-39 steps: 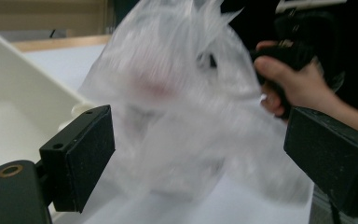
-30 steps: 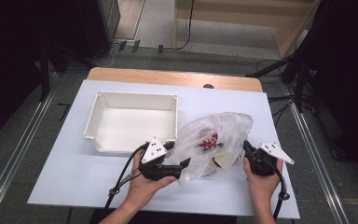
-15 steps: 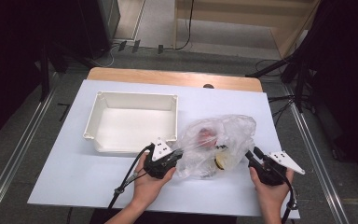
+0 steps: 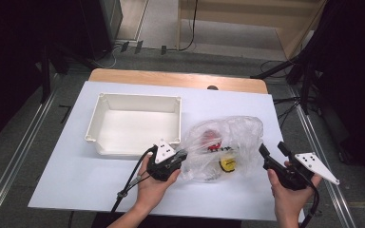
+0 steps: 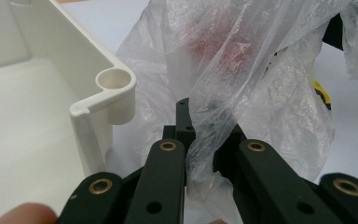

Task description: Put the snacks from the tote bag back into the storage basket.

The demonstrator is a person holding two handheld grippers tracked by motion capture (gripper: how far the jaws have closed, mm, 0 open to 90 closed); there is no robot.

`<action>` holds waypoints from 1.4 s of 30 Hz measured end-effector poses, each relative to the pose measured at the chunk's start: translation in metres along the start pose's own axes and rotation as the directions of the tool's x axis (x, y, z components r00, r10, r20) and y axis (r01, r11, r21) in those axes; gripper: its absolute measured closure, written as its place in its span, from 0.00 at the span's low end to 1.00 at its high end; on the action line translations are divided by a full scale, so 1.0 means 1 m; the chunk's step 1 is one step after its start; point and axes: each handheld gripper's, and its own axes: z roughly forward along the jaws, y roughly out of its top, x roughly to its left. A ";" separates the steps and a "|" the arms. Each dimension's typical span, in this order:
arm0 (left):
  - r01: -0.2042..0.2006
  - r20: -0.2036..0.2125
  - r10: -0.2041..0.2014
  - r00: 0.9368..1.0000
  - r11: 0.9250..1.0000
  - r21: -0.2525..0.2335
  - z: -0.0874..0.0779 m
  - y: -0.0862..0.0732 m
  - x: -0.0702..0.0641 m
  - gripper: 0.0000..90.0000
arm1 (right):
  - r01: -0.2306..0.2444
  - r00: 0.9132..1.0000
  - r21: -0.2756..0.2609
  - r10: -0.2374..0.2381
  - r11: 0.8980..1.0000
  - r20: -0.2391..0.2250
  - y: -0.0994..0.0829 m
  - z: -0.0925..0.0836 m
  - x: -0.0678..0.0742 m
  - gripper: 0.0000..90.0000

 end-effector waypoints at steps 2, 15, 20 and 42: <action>-0.003 0.000 0.003 1.000 1.000 0.002 0.000 0.000 0.000 0.95 | 0.001 0.998 -0.018 -0.002 1.000 -0.058 0.007 0.002 0.004 0.23; -0.002 0.013 0.002 1.000 1.000 -0.009 -0.005 0.000 0.002 0.97 | 0.045 0.993 0.177 -0.024 0.983 -0.119 0.006 0.068 0.025 0.31; -0.013 0.011 0.013 1.000 1.000 -0.007 -0.006 -0.001 0.003 0.97 | 0.080 0.984 0.233 -0.039 0.969 -0.177 -0.001 0.080 0.030 0.87; 0.057 -0.085 -0.044 0.995 0.986 0.159 0.020 -0.016 0.006 0.97 | 0.134 0.988 0.329 -0.099 0.935 -0.120 0.007 0.182 0.039 1.00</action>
